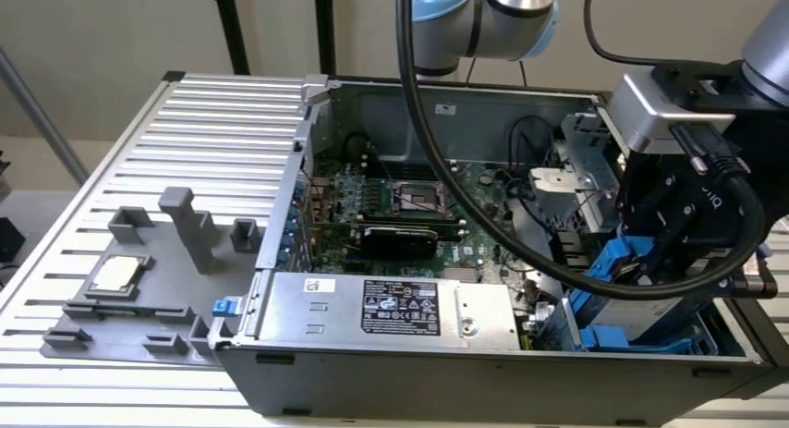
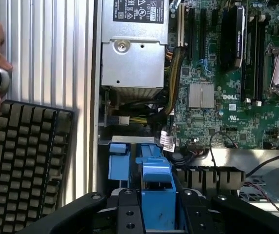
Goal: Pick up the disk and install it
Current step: 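Insert the disk into the insertion slot, then insert the first disk wire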
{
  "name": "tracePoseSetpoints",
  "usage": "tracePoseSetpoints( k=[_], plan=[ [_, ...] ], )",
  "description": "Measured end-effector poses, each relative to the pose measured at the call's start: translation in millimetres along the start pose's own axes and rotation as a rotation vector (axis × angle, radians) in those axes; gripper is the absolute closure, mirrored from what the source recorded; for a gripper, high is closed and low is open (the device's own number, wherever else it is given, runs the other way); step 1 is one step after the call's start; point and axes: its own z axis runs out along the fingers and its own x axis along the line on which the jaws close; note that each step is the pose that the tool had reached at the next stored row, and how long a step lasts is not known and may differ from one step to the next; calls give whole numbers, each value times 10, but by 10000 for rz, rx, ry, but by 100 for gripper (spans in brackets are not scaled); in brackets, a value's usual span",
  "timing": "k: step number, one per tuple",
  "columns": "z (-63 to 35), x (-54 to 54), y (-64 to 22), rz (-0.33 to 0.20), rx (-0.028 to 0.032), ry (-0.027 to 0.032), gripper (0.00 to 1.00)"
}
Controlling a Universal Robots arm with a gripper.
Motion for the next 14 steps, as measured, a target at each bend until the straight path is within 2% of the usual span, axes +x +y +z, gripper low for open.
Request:
tracePoseSetpoints(
  k=[4, 5, 14],
  plan=[
    [38, 1, -2, -8, -8, -1, 100],
    [48, 1, -2, -11, -10, -5, 0],
    [63, 2, -4, -19, -14, 1, 0]
  ],
)
